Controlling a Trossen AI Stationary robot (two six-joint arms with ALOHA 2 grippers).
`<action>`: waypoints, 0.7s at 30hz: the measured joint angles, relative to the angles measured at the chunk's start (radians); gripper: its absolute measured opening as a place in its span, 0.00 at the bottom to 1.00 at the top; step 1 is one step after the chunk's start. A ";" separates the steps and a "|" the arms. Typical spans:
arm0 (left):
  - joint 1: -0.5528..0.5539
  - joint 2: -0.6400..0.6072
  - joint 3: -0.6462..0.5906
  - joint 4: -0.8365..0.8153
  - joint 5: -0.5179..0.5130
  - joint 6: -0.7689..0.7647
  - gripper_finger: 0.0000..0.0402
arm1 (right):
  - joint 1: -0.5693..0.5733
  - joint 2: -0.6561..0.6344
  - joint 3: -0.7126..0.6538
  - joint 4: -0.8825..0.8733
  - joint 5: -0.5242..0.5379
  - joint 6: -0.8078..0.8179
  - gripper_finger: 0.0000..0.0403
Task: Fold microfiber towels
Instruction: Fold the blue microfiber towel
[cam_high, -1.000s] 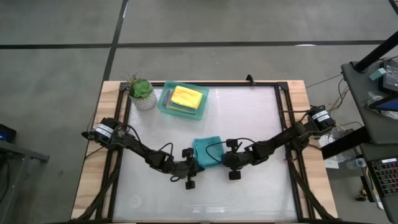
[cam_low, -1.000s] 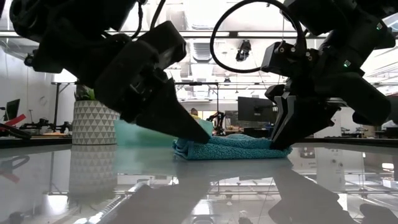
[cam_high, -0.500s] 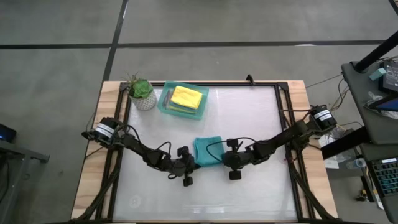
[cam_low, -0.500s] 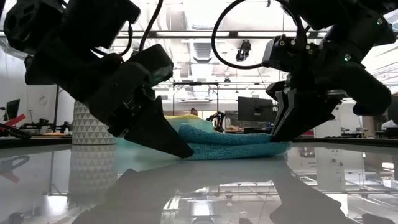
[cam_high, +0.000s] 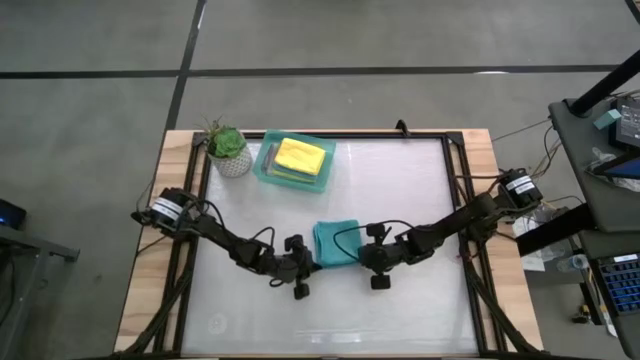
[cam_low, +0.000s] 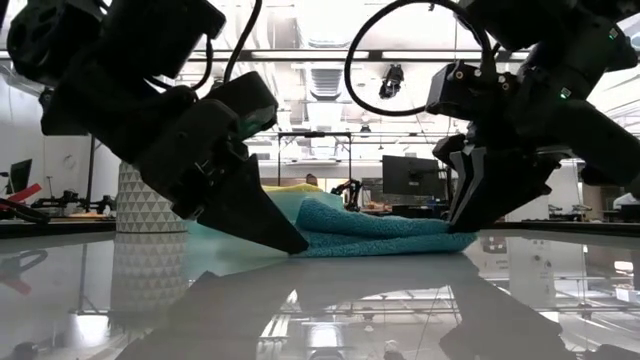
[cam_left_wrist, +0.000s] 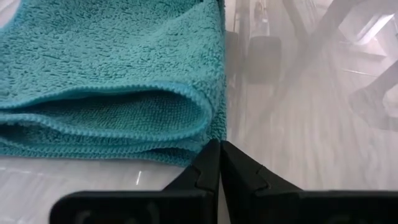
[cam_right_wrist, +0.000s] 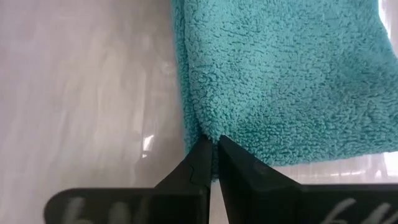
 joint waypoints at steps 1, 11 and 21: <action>0.000 -0.004 -0.001 -0.005 0.003 0.000 0.00 | 0.000 0.001 0.000 -0.001 0.000 0.000 0.03; 0.000 -0.084 -0.004 -0.145 0.035 0.002 0.00 | 0.000 0.010 0.000 0.015 0.000 0.019 0.03; 0.000 -0.162 -0.006 -0.215 0.032 0.022 0.00 | 0.000 -0.016 0.004 0.012 0.000 0.070 0.20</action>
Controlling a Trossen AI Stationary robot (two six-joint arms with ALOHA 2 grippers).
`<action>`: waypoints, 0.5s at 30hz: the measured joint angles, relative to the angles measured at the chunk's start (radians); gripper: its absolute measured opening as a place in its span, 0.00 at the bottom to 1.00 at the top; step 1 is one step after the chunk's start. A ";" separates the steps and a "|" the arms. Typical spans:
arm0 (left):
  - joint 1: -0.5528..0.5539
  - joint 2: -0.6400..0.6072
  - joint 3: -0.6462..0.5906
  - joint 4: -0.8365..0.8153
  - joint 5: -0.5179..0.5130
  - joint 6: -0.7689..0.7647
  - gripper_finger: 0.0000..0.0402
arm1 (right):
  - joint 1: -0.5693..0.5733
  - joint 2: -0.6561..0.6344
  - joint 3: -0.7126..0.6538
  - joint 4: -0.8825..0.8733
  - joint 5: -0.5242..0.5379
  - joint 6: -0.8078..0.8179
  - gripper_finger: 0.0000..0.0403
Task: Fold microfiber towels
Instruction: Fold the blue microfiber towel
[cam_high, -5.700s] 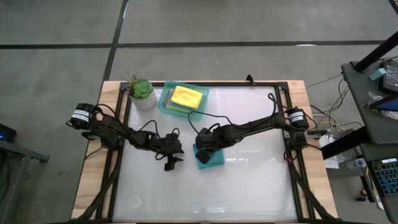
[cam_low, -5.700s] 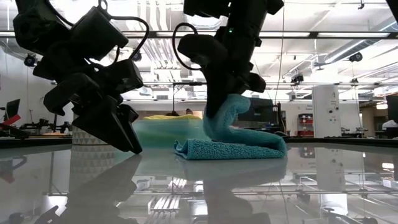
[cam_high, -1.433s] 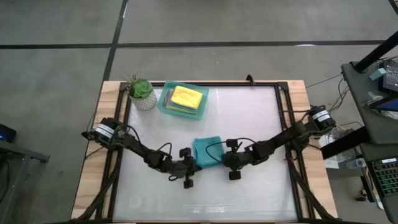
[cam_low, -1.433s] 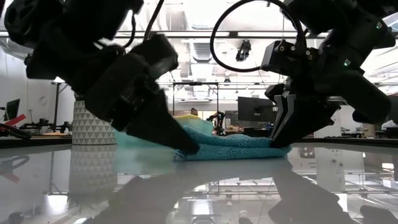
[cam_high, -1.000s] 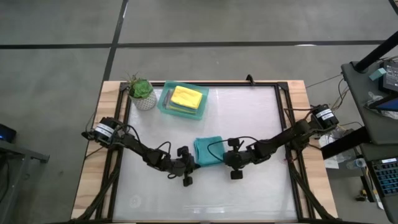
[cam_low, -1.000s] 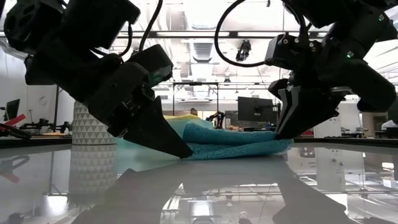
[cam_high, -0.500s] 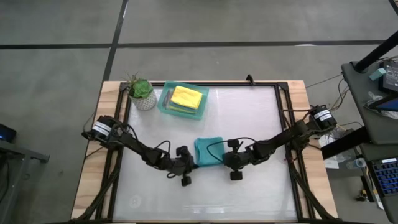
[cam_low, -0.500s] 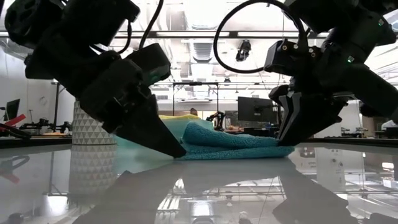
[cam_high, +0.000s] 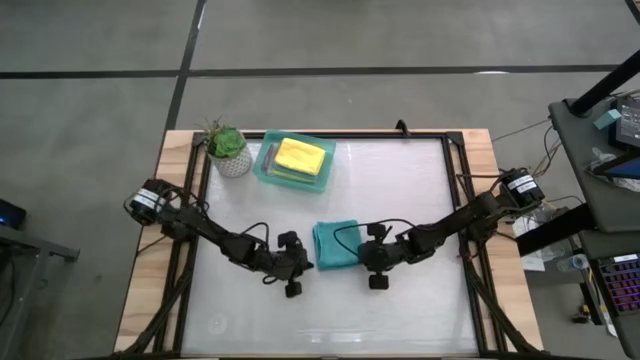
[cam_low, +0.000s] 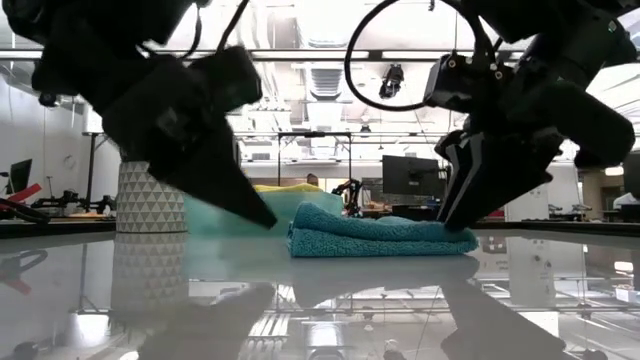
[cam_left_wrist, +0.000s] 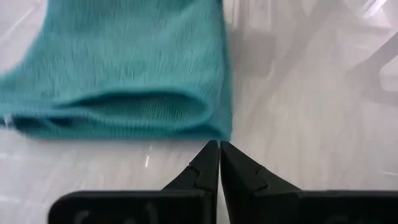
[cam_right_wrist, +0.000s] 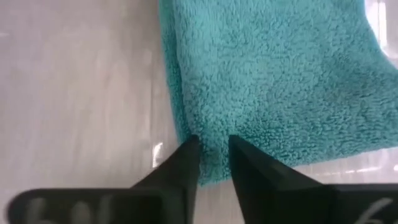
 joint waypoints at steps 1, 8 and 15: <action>0.000 -0.010 0.000 0.004 0.000 0.007 0.00 | 0.000 -0.004 0.002 -0.004 0.000 0.000 0.23; 0.002 -0.050 0.005 0.018 -0.092 0.039 0.00 | 0.000 -0.072 0.010 -0.022 0.002 -0.032 0.39; 0.005 -0.018 0.004 0.061 -0.111 0.032 0.00 | 0.000 -0.101 0.010 0.028 0.038 -0.048 0.39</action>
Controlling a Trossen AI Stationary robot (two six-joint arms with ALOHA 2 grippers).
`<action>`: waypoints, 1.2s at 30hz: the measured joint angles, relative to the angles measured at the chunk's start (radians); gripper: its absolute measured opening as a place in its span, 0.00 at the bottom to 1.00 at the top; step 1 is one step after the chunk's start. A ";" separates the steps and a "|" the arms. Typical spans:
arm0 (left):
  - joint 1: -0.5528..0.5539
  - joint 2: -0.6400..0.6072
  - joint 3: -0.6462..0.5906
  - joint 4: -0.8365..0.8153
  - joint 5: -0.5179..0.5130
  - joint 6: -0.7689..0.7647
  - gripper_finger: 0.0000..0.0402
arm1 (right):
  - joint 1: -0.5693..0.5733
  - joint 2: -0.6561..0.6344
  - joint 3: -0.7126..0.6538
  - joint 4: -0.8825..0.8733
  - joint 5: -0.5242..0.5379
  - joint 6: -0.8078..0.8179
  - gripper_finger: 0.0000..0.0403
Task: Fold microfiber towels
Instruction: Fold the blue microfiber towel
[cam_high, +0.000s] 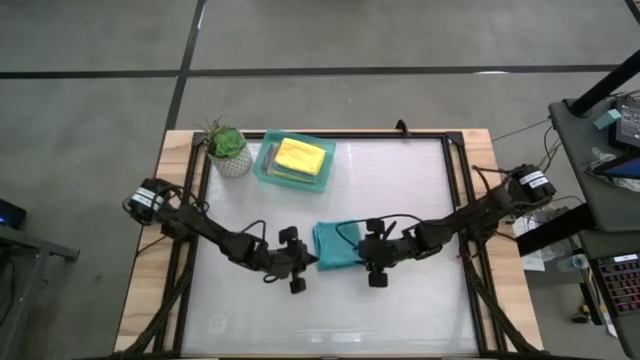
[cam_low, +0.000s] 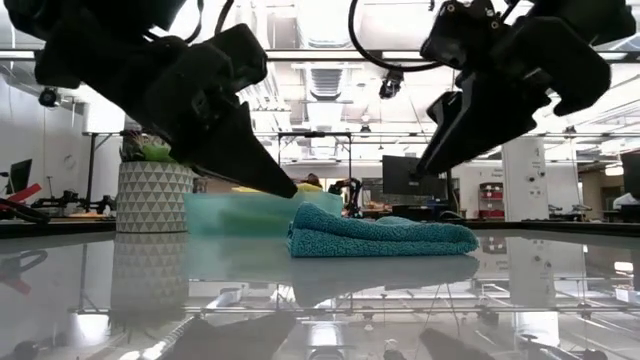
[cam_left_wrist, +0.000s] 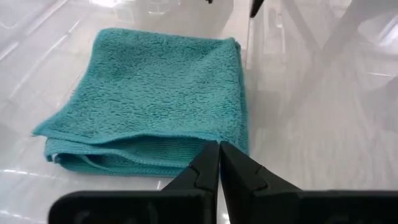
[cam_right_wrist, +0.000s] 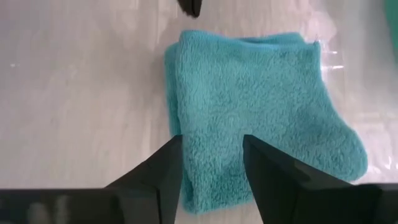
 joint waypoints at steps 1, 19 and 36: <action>0.001 0.006 0.000 0.002 0.000 -0.001 0.00 | 0.000 0.006 0.000 0.018 0.001 -0.006 0.38; 0.012 0.155 0.000 0.160 0.164 -0.025 0.00 | -0.011 0.140 0.001 0.235 0.002 -0.051 0.25; 0.014 0.090 -0.009 0.067 0.243 -0.026 0.00 | -0.090 0.123 0.002 0.219 0.052 -0.048 0.24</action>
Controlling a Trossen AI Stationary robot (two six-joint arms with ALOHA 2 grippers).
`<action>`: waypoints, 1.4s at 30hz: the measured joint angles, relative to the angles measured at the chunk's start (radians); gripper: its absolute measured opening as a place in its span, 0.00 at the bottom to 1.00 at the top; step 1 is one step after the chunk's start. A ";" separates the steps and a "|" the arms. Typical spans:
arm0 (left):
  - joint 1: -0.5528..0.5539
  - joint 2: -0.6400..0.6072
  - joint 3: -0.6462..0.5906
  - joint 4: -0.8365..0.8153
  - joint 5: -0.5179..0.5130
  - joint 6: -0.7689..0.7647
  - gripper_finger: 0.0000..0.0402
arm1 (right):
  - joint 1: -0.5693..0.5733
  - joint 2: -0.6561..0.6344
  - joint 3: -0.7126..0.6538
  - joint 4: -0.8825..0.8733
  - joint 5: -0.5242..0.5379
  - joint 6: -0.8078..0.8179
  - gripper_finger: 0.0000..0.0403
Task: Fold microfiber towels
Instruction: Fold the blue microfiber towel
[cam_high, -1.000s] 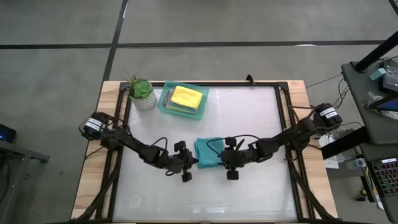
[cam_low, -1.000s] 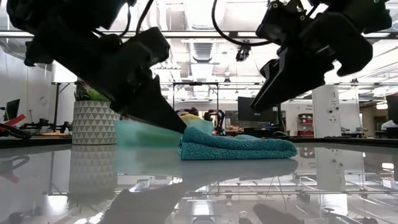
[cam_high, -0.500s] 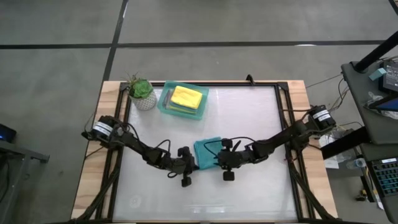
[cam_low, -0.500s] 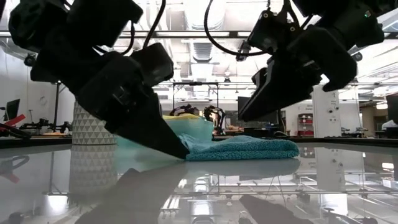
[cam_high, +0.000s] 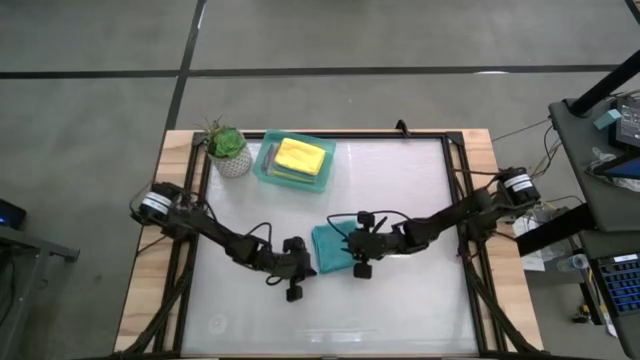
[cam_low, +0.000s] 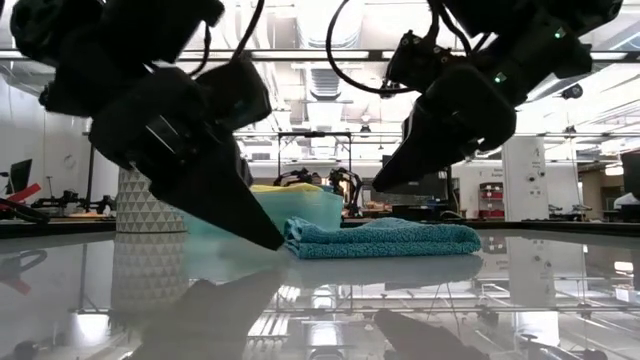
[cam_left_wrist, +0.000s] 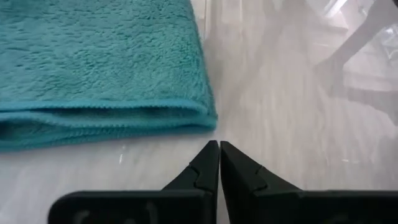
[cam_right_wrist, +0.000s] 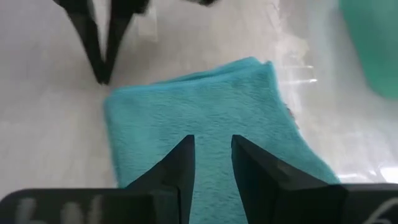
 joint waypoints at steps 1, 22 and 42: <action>0.000 -0.017 0.000 -0.032 0.000 0.000 0.00 | -0.005 -0.005 0.000 -0.010 0.001 0.000 0.25; 0.168 -0.127 -0.002 -0.076 -0.158 0.161 0.02 | -0.107 -0.097 -0.029 -0.136 0.002 -0.069 0.33; 0.323 -0.119 -0.013 -0.096 -0.006 0.103 0.35 | -0.131 -0.113 -0.227 0.268 0.002 -0.116 0.33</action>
